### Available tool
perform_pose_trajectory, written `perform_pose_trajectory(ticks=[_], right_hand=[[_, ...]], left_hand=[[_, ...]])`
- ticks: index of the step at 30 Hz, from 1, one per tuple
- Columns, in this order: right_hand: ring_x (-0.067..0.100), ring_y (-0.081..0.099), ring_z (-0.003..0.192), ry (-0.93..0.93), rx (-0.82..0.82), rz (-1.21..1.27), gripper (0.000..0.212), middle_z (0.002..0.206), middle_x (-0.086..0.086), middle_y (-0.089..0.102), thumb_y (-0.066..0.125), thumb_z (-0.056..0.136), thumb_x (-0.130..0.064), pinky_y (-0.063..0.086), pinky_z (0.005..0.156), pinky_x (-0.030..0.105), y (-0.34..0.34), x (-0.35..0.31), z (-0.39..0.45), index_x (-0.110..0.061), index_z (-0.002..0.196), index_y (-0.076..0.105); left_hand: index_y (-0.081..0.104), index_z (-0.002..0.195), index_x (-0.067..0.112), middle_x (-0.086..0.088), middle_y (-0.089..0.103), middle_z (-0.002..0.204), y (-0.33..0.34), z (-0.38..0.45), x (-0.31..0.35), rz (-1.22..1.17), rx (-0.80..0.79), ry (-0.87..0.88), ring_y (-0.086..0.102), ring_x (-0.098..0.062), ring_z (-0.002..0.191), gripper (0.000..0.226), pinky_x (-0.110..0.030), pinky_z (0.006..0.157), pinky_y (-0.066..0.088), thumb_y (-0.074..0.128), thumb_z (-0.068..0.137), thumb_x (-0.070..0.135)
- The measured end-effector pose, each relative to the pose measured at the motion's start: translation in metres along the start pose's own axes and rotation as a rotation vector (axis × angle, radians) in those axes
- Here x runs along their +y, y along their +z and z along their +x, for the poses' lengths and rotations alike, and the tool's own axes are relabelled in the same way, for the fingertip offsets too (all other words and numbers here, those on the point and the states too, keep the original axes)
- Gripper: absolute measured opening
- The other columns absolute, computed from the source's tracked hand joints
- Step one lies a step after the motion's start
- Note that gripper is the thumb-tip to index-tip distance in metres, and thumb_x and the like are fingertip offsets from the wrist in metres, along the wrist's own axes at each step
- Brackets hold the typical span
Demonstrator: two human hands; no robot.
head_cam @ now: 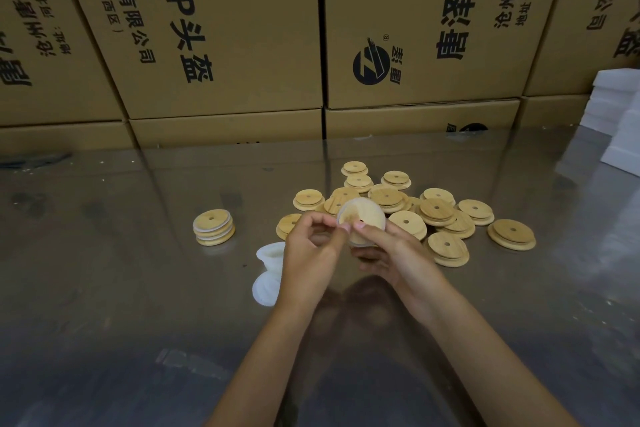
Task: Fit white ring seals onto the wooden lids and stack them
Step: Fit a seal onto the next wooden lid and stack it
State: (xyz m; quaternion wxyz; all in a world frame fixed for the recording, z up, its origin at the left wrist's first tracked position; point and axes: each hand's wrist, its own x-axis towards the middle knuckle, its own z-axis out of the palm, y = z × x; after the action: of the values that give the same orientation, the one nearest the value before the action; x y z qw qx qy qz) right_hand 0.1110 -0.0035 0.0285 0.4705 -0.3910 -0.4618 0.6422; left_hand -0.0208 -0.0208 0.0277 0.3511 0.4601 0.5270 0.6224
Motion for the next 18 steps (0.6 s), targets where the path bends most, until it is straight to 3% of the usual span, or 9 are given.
perform_pose_trajectory(ticks=[2, 5, 8, 10, 14, 18], right_hand=[[0.016, 0.064, 0.085, 0.01, -0.004, -0.026, 0.02, 0.094, -0.001, 0.075, 0.071, 0.088, -0.033, 0.052, 0.076, 0.03, 0.003, 0.002, -0.001, -0.023, 0.104, 0.077], [0.016, 0.065, 0.084, 0.021, -0.023, -0.043, 0.023, 0.1, 0.002, 0.075, 0.069, 0.09, -0.036, 0.052, 0.077, 0.031, 0.006, 0.003, -0.002, -0.023, 0.107, 0.075], [0.016, 0.067, 0.084, 0.042, -0.019, -0.054, 0.027, 0.101, 0.004, 0.076, 0.068, 0.09, -0.037, 0.054, 0.076, 0.03, 0.005, 0.001, -0.002, -0.021, 0.112, 0.073], [0.017, 0.068, 0.084, 0.058, -0.013, -0.066, 0.026, 0.101, 0.005, 0.077, 0.068, 0.09, -0.035, 0.054, 0.078, 0.032, 0.004, 0.0, -0.002, -0.02, 0.111, 0.073], [0.018, 0.067, 0.083, 0.088, -0.006, -0.074, 0.022, 0.103, 0.009, 0.076, 0.067, 0.091, -0.031, 0.054, 0.078, 0.031, 0.005, 0.0, -0.004, -0.018, 0.108, 0.074], [0.018, 0.067, 0.083, 0.103, 0.005, -0.085, 0.022, 0.102, 0.01, 0.076, 0.067, 0.092, -0.03, 0.054, 0.077, 0.031, 0.006, 0.0, -0.003, -0.016, 0.107, 0.073]], left_hand=[[0.062, 0.09, 0.01, -0.006, 0.071, 0.094, -0.003, 0.002, 0.001, -0.02, 0.02, -0.017, 0.066, -0.013, 0.081, 0.012, -0.026, 0.069, 0.052, 0.072, 0.085, 0.014], [0.062, 0.092, 0.009, -0.013, 0.069, 0.097, -0.011, 0.007, 0.009, -0.113, 0.076, -0.001, 0.067, -0.014, 0.076, 0.011, -0.024, 0.057, 0.055, 0.071, 0.085, 0.006], [0.055, 0.103, 0.012, -0.012, 0.068, 0.09, -0.034, 0.018, 0.017, -0.229, 0.266, 0.007, 0.065, -0.013, 0.055, 0.025, -0.022, 0.049, 0.052, 0.071, 0.085, 0.005], [0.049, 0.114, 0.014, -0.011, 0.068, 0.088, -0.053, 0.025, 0.017, -0.308, 0.415, -0.024, 0.065, -0.015, 0.051, 0.038, -0.023, 0.051, 0.053, 0.071, 0.085, 0.005], [0.044, 0.12, 0.008, -0.021, 0.062, 0.105, -0.088, 0.038, 0.006, -0.532, 0.644, -0.125, 0.065, -0.021, 0.067, 0.044, -0.022, 0.059, 0.058, 0.067, 0.085, -0.005], [0.05, 0.123, -0.006, -0.027, 0.058, 0.124, -0.107, 0.047, -0.01, -0.587, 0.774, -0.186, 0.069, -0.029, 0.09, 0.043, -0.021, 0.062, 0.059, 0.066, 0.084, -0.008]])
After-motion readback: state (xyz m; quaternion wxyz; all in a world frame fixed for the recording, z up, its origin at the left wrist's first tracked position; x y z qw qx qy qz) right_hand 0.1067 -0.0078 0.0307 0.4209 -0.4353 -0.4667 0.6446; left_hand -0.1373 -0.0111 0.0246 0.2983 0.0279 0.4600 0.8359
